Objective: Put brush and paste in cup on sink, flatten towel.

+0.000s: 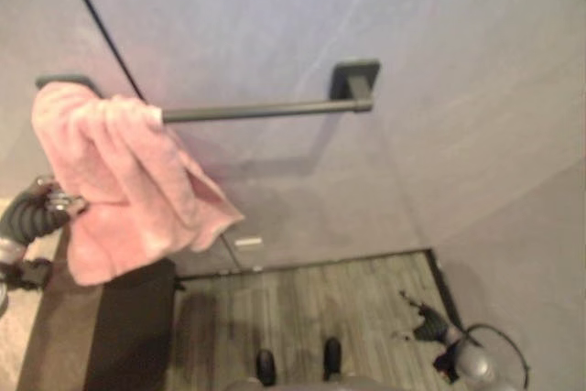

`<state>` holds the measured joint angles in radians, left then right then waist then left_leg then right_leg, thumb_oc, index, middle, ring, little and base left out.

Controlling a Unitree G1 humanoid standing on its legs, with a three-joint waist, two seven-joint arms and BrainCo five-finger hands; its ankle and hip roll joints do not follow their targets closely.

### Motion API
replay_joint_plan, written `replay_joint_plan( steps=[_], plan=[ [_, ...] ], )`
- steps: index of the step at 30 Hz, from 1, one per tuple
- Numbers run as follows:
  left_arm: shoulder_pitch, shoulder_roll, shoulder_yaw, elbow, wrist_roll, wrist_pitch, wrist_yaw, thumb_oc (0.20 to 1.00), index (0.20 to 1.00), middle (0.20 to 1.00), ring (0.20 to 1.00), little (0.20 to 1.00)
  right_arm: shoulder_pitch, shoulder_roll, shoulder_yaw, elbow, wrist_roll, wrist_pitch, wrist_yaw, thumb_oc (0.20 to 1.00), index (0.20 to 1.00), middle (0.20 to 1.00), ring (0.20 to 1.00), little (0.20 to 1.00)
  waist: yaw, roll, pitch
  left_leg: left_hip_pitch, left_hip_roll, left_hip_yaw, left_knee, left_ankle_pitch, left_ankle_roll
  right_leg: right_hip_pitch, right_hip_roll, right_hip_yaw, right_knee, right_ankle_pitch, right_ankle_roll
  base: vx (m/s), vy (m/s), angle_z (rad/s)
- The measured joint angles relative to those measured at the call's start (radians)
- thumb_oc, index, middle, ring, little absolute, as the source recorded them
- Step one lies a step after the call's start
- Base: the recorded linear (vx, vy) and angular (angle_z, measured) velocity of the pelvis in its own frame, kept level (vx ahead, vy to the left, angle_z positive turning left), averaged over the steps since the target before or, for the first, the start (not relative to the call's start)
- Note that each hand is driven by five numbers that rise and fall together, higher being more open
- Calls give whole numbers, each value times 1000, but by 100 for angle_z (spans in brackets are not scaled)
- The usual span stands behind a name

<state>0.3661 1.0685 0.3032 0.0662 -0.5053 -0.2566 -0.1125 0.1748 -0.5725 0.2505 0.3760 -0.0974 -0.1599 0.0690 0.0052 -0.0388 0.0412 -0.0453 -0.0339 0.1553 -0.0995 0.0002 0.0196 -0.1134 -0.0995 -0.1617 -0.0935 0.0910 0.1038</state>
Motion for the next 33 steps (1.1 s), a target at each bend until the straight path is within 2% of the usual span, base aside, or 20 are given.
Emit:
replay_joint_plan(
  steps=[4,9,14,16,20,25,33],
  plan=[
    [-3,-1,-21,-4,-6,0,-1,200,200,200,200,200,-91,-32,52,-130,121,-9,45,1000,1000,1000,1000,1000,4,2,1,14,2,-6,0,0,0,19,2,-8,0,-3,-4,-16,12,4],
    [-51,-1,-76,-14,-7,7,0,200,200,200,200,200,-332,-56,200,-213,268,0,72,1000,1000,1000,1000,1000,31,5,0,18,3,-15,0,4,2,26,3,-20,0,-3,-6,-40,21,6],
    [-132,0,-142,-17,-20,17,7,200,200,200,200,200,-552,20,329,-209,448,23,81,1000,1000,1000,1000,1000,77,9,2,8,2,-17,0,5,2,18,3,-25,1,-2,-7,-73,24,4],
    [-143,0,-149,-15,-29,21,13,200,200,200,200,200,-577,45,346,-208,498,29,79,1000,1000,1000,1000,1000,88,7,0,0,2,-18,1,5,2,9,2,-27,1,-1,-8,-60,14,0],
    [-205,0,-188,-13,-49,29,28,200,200,200,200,200,-682,56,465,-208,633,73,87,1000,1000,1000,1000,1000,99,7,0,-25,-1,-28,1,9,3,-15,1,-34,7,2,-13,-45,2,2],
    [-242,7,-214,-13,-106,38,31,200,200,200,200,200,-775,59,541,-204,685,110,89,1000,1000,1000,1000,1000,100,8,1,-25,0,-29,1,9,3,-15,1,-42,6,2,-13,-14,-3,0],
    [-246,63,-255,-17,-229,65,-14,200,200,200,200,200,-786,60,567,-204,775,139,108,1000,1000,1000,1000,1000,104,12,4,-19,1,-30,1,10,3,-7,-1,-46,0,1,-12,-4,-9,1]
  ],
)
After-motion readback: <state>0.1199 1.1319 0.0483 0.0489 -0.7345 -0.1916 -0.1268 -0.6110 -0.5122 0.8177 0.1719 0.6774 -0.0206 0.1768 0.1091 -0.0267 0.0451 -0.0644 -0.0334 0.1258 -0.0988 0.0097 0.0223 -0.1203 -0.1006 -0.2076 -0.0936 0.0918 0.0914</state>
